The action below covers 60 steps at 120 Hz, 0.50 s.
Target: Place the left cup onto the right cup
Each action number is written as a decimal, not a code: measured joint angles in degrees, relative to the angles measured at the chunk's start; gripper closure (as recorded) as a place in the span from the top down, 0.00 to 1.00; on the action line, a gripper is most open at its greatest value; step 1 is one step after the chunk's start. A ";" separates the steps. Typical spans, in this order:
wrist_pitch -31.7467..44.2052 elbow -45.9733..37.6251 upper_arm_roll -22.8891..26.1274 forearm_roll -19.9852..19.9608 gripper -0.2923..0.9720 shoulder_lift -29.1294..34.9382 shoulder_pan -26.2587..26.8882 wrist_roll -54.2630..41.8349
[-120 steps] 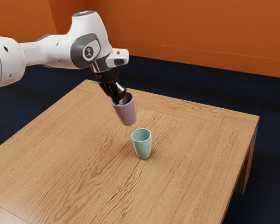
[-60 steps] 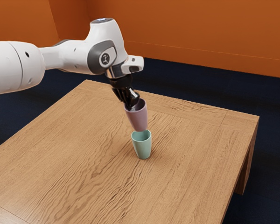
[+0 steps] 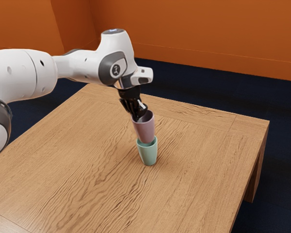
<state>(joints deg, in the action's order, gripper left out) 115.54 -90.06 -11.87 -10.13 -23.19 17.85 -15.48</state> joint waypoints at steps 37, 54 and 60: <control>0.53 1.08 -0.28 0.07 0.15 -1.81 -0.33 0.14; 0.69 1.09 -0.34 -0.16 0.15 -2.12 -0.35 0.18; 0.74 1.09 -0.34 -0.21 0.15 -2.25 -0.36 0.20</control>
<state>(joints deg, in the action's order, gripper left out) 116.27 -88.97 -12.20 -10.35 -25.44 17.49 -15.28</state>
